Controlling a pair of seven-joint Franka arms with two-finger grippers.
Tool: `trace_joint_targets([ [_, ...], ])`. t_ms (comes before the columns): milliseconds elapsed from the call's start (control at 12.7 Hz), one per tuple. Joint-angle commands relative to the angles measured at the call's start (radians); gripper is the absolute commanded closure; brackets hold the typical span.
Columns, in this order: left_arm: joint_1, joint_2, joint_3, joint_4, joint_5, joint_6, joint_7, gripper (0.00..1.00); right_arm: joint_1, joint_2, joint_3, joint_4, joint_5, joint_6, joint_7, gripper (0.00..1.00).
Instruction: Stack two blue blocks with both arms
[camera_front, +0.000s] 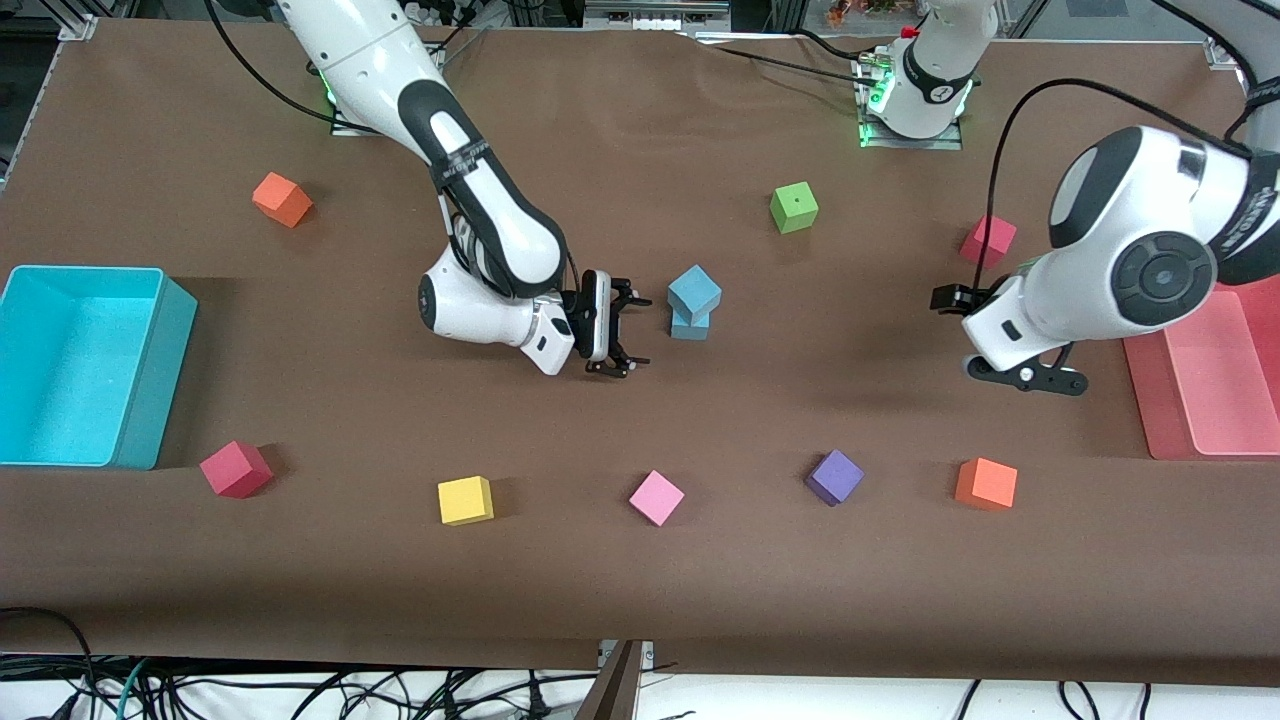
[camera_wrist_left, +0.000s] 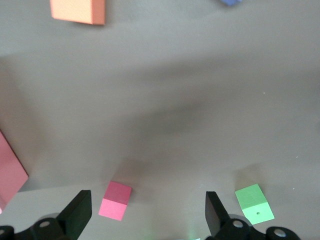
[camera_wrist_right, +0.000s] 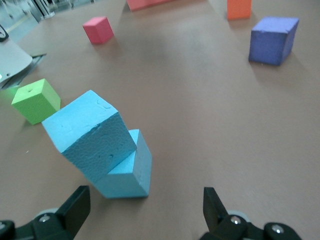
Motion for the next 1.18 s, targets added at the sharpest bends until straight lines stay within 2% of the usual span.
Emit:
trace_joint_targets([
  [0,0.005,-0.005,0.001,0.088,-0.033,-0.069,0.032,0.00,-0.001,-0.092,-0.036,-0.024,-0.249,-0.074,0.256,0.00],
  [157,0.005,-0.005,-0.002,0.161,-0.032,-0.125,0.030,0.00,-0.002,-0.134,-0.106,0.051,-0.433,-0.268,0.464,0.00],
  [236,0.005,-0.005,-0.005,0.195,-0.034,-0.168,0.030,0.00,-0.002,-0.137,-0.145,0.121,-0.510,-0.382,0.564,0.00],
  [315,0.002,-0.010,0.003,0.223,-0.036,-0.193,0.030,0.00,-0.002,-0.137,-0.182,0.195,-0.565,-0.475,0.661,0.00],
  [393,-0.007,-0.068,0.029,0.211,-0.067,-0.187,0.030,0.00,-0.008,-0.137,-0.214,0.252,-0.598,-0.529,0.756,0.00],
  [472,-0.063,-0.102,0.120,0.195,-0.101,-0.184,0.032,0.00,-0.010,-0.136,-0.235,0.283,-0.607,-0.554,0.831,0.00],
  [629,-0.271,-0.165,0.402,0.177,-0.198,-0.170,0.054,0.00,-0.005,-0.137,-0.288,0.315,-0.644,-0.551,1.058,0.00],
  [708,-0.371,-0.200,0.537,0.153,-0.198,-0.152,0.109,0.00,-0.007,-0.133,-0.292,0.362,-0.724,-0.553,1.159,0.00],
  [787,-0.433,-0.234,0.635,0.110,-0.201,-0.137,0.154,0.00,-0.016,-0.130,-0.294,0.395,-0.792,-0.564,1.212,0.00],
  [944,-0.531,-0.319,0.754,-0.019,-0.198,-0.066,0.162,0.00,-0.036,-0.129,-0.332,0.404,-0.892,-0.588,1.211,0.00],
  [1022,-0.553,-0.364,0.788,-0.083,-0.198,-0.013,0.159,0.00,-0.041,-0.128,-0.357,0.409,-0.915,-0.587,1.200,0.00],
  [1101,-0.553,-0.390,0.790,-0.117,-0.198,0.014,0.147,0.00,-0.044,-0.122,-0.381,0.417,-0.918,-0.581,1.188,0.00],
])
